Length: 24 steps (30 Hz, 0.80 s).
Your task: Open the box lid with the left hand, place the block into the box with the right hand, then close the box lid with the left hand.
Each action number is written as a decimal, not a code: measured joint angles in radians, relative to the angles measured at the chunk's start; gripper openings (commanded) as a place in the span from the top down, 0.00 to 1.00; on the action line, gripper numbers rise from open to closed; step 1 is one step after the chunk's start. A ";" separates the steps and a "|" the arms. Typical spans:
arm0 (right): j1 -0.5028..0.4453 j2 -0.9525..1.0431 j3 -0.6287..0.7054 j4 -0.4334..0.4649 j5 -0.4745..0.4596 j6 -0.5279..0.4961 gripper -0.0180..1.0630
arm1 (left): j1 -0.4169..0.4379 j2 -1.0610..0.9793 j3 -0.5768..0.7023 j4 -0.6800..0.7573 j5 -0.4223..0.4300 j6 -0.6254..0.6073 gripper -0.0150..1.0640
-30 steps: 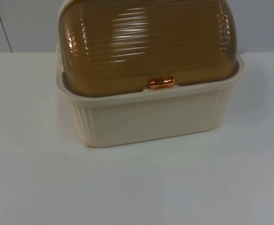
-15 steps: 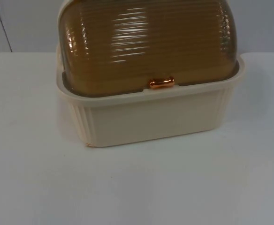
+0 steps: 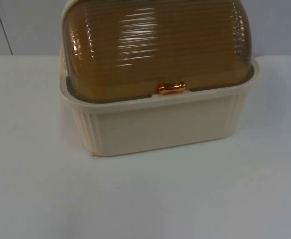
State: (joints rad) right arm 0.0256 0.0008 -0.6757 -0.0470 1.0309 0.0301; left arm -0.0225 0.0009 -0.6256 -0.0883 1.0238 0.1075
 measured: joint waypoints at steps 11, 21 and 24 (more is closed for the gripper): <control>0.000 0.002 0.100 -0.017 0.025 0.009 0.01 | 0.000 0.002 0.104 0.006 0.046 -0.002 0.02; 0.000 0.002 0.141 -0.023 0.029 0.018 0.01 | -0.042 0.002 0.126 0.020 0.053 -0.013 0.02; 0.000 0.002 0.145 -0.023 0.029 0.018 0.01 | -0.042 0.002 0.126 0.033 0.053 -0.028 0.02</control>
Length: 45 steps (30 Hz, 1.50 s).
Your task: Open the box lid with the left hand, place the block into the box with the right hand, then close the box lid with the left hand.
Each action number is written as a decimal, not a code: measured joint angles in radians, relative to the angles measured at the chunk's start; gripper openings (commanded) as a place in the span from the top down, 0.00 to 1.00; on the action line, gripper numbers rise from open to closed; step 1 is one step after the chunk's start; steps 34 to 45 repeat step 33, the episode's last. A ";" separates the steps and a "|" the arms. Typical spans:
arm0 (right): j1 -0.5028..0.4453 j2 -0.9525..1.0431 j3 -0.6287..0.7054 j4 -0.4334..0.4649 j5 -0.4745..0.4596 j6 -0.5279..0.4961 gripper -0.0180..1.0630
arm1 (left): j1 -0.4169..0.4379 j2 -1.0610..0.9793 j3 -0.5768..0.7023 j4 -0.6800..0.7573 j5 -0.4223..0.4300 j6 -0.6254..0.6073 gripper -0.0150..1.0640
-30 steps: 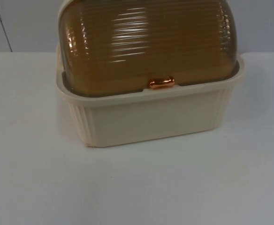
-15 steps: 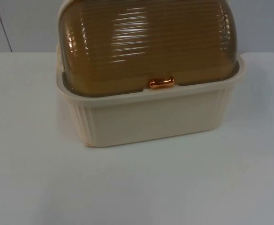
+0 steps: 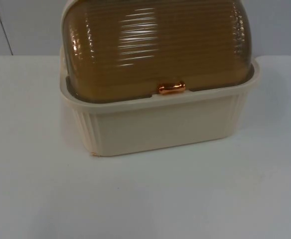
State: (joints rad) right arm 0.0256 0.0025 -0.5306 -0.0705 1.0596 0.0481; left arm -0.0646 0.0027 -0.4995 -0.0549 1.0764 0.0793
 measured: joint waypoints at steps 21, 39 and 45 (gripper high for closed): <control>0.000 0.000 0.014 0.000 0.019 0.005 0.01 | 0.000 0.000 0.000 0.006 0.001 -0.013 0.02; 0.000 0.000 0.014 0.000 0.019 0.005 0.01 | 0.028 0.000 0.000 0.006 0.001 -0.013 0.02; 0.000 0.000 0.014 0.000 0.019 0.005 0.01 | 0.028 0.000 0.000 0.006 0.001 -0.013 0.02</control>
